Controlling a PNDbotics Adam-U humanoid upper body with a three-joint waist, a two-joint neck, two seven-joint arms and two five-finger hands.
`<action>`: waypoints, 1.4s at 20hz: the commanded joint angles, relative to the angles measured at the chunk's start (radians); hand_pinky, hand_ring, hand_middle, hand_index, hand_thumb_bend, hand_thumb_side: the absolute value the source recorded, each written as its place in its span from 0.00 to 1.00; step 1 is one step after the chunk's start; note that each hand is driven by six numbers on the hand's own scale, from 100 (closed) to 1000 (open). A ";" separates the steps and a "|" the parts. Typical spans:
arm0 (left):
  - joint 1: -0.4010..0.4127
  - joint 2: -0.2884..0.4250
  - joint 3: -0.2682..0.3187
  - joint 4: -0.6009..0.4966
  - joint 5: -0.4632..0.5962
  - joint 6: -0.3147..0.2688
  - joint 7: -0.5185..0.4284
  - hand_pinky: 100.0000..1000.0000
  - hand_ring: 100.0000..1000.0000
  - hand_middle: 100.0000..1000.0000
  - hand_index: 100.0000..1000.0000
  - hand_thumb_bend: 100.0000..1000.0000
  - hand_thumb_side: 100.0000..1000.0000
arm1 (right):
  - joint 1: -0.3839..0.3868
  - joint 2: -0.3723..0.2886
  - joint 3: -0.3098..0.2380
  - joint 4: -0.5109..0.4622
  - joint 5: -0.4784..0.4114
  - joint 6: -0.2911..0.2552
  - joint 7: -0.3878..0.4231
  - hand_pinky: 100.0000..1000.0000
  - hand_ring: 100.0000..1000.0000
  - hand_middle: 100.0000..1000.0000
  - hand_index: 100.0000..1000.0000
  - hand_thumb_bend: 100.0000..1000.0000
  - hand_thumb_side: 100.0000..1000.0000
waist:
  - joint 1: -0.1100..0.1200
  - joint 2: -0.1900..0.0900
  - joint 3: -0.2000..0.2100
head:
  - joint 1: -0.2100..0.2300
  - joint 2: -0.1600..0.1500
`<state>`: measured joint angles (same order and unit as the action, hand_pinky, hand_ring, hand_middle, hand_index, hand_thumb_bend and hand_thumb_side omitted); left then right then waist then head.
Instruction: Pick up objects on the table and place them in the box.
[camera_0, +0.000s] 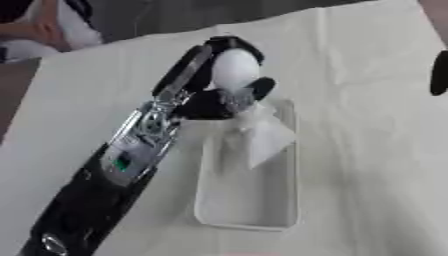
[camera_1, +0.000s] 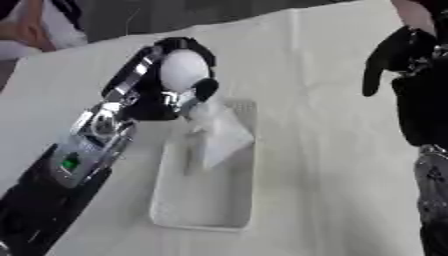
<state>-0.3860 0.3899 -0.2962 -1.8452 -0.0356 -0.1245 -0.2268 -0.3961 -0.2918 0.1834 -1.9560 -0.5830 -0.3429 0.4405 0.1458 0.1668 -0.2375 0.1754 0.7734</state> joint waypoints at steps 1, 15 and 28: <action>-0.008 0.029 0.016 -0.025 -0.047 -0.056 -0.164 0.66 0.98 0.94 1.00 1.00 0.83 | -0.006 -0.002 -0.008 -0.014 0.001 0.003 -0.002 0.26 0.49 0.82 0.84 0.00 0.80 | -0.004 -0.019 0.004 | -0.006 -0.003; 0.019 0.041 0.122 -0.087 0.025 -0.097 0.010 0.50 0.82 0.84 0.93 0.68 0.87 | -0.015 -0.008 -0.002 -0.017 -0.008 -0.003 0.002 0.26 0.49 0.82 0.85 0.00 0.81 | -0.017 -0.019 0.013 | -0.045 -0.003; 0.095 0.016 0.275 -0.155 0.168 -0.274 0.433 0.48 0.77 0.77 0.85 0.37 0.90 | -0.030 0.003 0.043 -0.013 -0.033 0.021 0.055 0.24 0.48 0.82 0.88 0.00 0.82 | -0.042 -0.015 0.058 | -0.157 -0.003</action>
<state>-0.2889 0.3984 -0.0417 -1.9806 0.1330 -0.3814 0.1943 -0.4105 -0.2912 0.2247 -1.9558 -0.6112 -0.3225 0.4902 0.1108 0.1640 -0.1789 0.0318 0.7734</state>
